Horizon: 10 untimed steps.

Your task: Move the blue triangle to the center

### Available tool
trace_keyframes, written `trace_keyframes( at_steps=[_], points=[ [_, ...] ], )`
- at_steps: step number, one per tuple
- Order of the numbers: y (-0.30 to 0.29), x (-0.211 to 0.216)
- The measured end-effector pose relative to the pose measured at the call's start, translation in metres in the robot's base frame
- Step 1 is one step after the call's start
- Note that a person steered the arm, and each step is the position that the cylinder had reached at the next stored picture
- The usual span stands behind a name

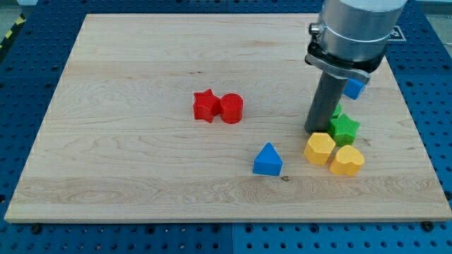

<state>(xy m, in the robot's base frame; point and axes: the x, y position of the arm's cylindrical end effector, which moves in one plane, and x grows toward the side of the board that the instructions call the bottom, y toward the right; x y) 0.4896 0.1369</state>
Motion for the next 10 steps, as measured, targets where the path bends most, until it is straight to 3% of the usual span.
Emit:
trace_keyframes(
  at_steps=[4, 7, 10],
  points=[
    [0.002, 0.035],
    [-0.101, 0.039],
    [-0.058, 0.069]
  ],
)
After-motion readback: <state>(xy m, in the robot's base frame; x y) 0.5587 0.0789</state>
